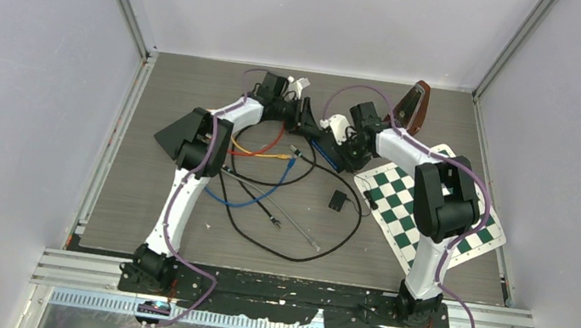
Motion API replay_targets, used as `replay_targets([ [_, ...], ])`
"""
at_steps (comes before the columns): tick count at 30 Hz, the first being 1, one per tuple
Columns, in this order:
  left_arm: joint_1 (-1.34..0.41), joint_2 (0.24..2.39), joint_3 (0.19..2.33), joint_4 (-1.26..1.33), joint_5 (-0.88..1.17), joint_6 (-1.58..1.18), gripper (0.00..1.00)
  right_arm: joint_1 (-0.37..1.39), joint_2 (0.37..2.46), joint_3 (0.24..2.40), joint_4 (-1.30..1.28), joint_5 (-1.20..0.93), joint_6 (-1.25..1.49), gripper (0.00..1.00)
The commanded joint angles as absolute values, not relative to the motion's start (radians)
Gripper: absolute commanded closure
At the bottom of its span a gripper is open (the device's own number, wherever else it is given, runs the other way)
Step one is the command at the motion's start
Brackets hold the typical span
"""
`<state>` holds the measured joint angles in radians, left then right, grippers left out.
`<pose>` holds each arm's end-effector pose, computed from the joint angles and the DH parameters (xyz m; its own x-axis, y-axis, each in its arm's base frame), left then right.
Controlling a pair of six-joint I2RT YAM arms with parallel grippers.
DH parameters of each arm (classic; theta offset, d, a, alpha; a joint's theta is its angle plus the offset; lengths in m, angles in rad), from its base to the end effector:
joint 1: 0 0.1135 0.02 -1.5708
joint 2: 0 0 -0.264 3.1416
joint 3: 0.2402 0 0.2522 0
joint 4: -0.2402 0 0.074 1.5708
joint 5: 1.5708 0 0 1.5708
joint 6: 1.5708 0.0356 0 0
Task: Insert the plug into the switch port
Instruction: Insert the power into the switch port.
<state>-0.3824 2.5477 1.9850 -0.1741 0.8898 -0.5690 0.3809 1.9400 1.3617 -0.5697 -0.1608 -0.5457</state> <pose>0.4994 -0.2307 0.1165 -0.9394 0.0122 -0.3427 0.3118 0.4463 -0.8388 0.3673 0.1532 0.1765 -0.5015 -0.7527 -0.4265 -0.8052 0.5864 -0.0882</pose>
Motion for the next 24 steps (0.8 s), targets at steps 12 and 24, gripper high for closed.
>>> replay_targets([
  [12, -0.496, 2.502, 1.983, -0.413, 1.115, -0.502, 0.60, 0.504, 1.974, 1.470, -0.124, -0.156, -0.640, 0.95],
  [24, -0.354, 2.406, 1.895, -0.239, 0.985, -0.636, 0.57, 0.480, 1.927, 1.378, -0.174, -0.119, -0.688, 0.93],
])
